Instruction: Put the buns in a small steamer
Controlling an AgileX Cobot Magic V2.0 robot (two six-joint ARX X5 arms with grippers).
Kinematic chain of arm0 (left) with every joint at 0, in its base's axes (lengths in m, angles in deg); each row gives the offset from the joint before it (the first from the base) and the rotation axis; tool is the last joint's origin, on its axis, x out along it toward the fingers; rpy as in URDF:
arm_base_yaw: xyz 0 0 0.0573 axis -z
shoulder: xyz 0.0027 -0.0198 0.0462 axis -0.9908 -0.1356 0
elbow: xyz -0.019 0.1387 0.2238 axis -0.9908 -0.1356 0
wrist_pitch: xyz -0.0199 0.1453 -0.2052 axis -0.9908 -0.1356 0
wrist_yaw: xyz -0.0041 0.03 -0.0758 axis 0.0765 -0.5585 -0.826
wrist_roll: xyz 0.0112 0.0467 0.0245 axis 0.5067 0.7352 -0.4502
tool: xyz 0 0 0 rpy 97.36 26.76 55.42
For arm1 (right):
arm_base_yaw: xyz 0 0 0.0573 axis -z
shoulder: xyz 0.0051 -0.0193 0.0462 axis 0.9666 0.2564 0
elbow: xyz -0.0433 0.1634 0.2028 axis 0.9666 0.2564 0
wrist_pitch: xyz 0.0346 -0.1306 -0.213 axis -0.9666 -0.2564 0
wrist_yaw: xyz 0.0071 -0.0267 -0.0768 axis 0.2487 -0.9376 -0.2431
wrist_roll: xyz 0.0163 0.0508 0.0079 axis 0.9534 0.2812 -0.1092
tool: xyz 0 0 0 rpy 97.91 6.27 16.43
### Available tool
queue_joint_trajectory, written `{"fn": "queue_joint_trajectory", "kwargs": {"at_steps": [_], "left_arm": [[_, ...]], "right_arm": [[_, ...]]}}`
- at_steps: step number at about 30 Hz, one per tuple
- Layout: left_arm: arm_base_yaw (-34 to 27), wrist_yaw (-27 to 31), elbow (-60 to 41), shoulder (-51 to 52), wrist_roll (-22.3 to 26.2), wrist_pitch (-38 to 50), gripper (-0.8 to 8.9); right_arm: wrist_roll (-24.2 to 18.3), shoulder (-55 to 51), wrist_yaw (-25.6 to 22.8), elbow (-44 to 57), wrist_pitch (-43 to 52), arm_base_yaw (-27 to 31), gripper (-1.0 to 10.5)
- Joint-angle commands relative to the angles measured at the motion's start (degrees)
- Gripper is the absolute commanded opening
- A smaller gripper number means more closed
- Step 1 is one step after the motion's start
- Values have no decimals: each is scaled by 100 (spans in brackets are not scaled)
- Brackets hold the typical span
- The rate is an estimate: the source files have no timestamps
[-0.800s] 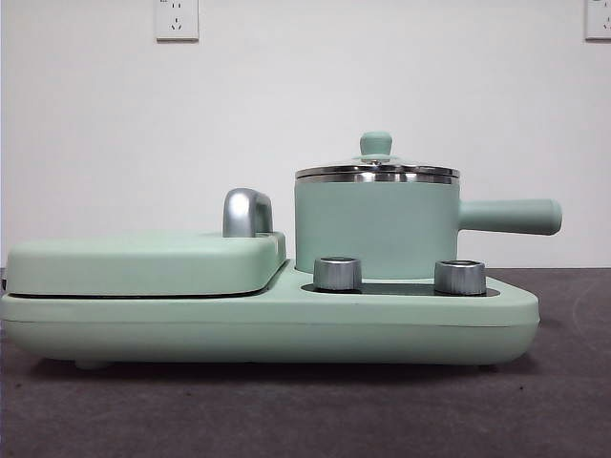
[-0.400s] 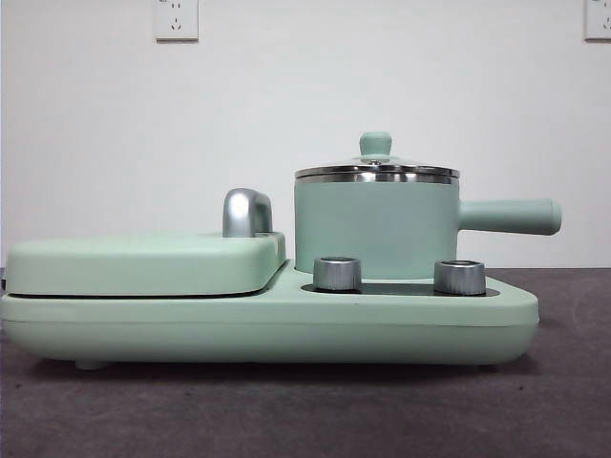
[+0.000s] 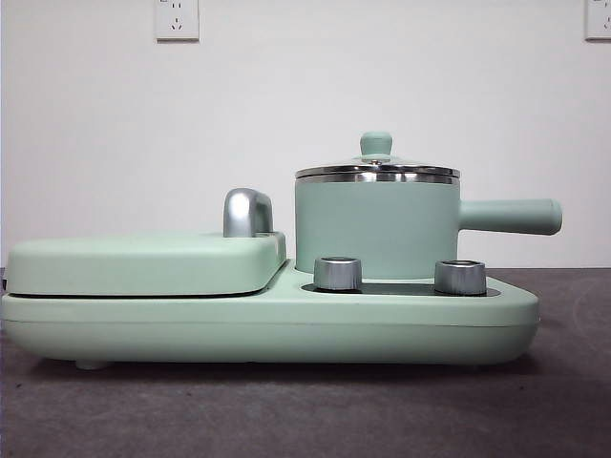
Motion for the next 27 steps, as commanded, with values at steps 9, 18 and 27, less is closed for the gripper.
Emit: {"fn": "queue_joint_trajectory", "kwargs": {"at_steps": [9,18,27], "left_arm": [[-9,9,-111,13,13,-33,22],[-9,9,-109,13,13,-33,22],[-9,9,-109,13,13,-33,22]], "right_arm": [[140,-769,-343,1279,400,63,19],[138,-774,-334,1279,28,63,19],[133,-774,-334,1279,160,57,19]]}}
